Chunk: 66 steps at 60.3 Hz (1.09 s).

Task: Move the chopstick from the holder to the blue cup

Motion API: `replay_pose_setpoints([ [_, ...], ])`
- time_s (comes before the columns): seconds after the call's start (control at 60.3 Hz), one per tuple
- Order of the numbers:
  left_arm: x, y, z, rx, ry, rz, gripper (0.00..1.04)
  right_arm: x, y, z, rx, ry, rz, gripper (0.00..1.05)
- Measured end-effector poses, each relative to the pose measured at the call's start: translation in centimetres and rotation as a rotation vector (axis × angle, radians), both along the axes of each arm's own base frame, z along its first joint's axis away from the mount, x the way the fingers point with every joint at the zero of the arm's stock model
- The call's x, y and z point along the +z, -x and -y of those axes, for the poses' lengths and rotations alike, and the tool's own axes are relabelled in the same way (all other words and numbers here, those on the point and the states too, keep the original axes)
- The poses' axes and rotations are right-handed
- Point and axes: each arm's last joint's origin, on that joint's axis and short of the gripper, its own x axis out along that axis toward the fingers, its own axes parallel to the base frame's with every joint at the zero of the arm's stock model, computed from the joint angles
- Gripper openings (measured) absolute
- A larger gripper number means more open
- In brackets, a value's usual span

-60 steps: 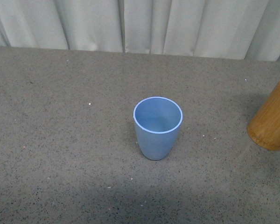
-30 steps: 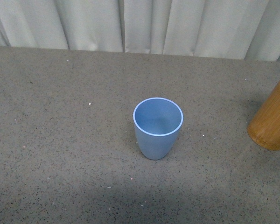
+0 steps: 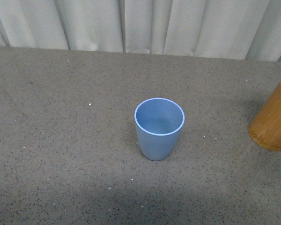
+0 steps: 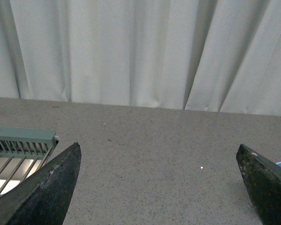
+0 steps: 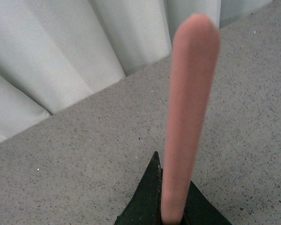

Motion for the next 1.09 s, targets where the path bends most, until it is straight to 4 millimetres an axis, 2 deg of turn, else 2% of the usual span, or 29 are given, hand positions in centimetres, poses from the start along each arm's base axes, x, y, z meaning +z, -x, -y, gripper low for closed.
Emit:
replay_pose_setpoints([
  [0.299,0.0,0.0,0.0,0.0,0.0,0.0,0.98,2.9,1.4,0.8,0.026,0.054,0.061,0.01],
  [0.68,0.0,0.0,0.0,0.0,0.0,0.0,0.98,8.8,3.5,1.0,0.054,0.135,0.188,0.01],
  [0.912,0.0,0.0,0.0,0.0,0.0,0.0,0.98,11.0,4.5,-1.2,0.099,0.116,0.27,0.01],
  [1.095,0.0,0.0,0.0,0.0,0.0,0.0,0.98,11.4,4.7,-4.7,0.173,0.048,0.315,0.01],
])
